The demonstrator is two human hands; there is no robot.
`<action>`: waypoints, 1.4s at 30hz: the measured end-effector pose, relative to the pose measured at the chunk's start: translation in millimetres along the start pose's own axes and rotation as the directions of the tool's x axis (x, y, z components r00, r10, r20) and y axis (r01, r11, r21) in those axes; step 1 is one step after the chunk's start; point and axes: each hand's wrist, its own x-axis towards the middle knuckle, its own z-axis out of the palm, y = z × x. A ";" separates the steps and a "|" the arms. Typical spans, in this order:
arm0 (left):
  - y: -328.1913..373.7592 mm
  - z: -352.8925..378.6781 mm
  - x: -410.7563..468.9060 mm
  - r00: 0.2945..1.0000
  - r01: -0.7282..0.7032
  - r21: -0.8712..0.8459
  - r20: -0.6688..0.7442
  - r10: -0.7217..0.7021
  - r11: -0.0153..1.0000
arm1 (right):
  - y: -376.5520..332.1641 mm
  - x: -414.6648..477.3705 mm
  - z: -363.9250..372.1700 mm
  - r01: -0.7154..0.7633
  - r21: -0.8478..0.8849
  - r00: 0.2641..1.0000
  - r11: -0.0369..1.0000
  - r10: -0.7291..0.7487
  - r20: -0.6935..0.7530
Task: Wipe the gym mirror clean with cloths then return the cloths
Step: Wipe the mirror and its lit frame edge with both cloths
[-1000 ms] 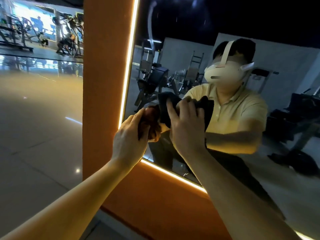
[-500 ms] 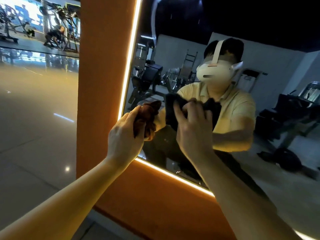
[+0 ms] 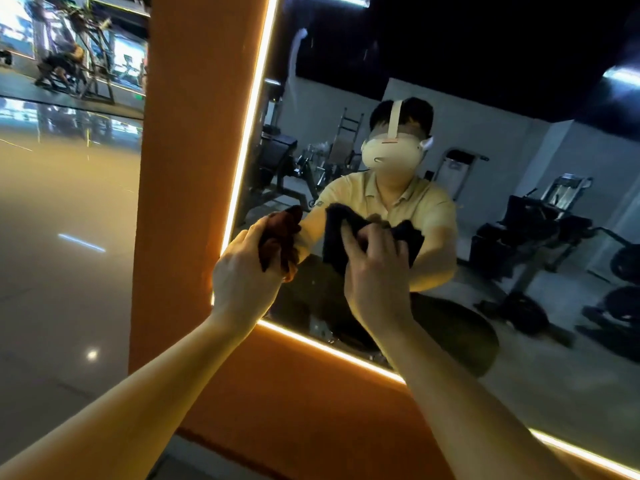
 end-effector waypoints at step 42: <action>-39.4 -54.6 -2.5 0.988 -0.149 0.132 -0.028 0.154 0.980 | -77.8 6.1 48.8 0.126 0.206 0.992 0.970 -0.116 -0.056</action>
